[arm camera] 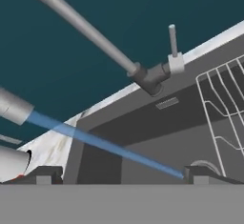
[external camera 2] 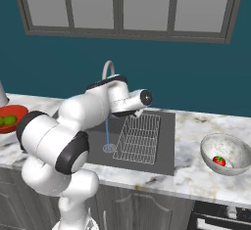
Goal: Pick the limes from the sink and place them in one bowl. Place the tomato in the other bowl. Then turn off the sink faucet.
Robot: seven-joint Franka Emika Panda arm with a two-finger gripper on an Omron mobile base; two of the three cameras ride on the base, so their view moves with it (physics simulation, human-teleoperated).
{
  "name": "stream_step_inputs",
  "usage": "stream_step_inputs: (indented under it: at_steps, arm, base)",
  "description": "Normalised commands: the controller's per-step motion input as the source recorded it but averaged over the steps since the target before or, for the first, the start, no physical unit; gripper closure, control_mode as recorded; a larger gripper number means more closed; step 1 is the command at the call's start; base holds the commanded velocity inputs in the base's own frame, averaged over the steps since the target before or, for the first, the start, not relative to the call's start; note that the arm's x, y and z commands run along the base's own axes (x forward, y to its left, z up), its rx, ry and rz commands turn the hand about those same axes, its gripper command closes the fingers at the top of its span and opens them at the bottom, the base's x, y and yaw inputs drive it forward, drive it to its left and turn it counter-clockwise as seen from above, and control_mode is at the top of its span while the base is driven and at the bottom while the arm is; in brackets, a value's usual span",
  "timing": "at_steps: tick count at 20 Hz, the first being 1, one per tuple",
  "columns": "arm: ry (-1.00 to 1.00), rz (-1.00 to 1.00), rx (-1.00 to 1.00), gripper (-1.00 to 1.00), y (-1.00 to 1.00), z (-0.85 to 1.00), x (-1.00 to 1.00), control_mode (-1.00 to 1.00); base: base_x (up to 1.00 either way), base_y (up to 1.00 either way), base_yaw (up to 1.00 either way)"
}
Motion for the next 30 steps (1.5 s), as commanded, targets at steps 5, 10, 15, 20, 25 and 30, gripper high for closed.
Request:
stream_step_inputs:
  at_steps: [5, 10, 15, 20, 25, 30]
  arm:
    - [-0.01, 0.06, 0.03, -1.0, 0.0, -0.11, 0.27, -1.0]
    - [0.0, 0.05, 0.0, -1.0, 0.0, -0.32, 0.34, -1.0]
    - [0.0, 0.04, 0.01, -1.0, 0.0, -0.14, 0.29, -1.0]
    - [-0.01, 0.03, 0.02, -1.0, 0.0, -0.05, 0.25, -1.0]
    - [-0.01, 0.03, 0.01, -1.0, 0.0, -0.13, 0.23, -1.0]
    - [0.0, 0.03, 0.05, -1.0, 0.0, -0.15, 0.15, -1.0]
  base:
    - [0.0, 0.0, 0.0]
    - [0.0, 0.0, 0.0]
    - [0.0, 0.0, 0.0]
    - [0.0, 0.0, 0.0]
    - [0.0, 0.0, 0.0]
    - [0.0, 0.0, 0.0]
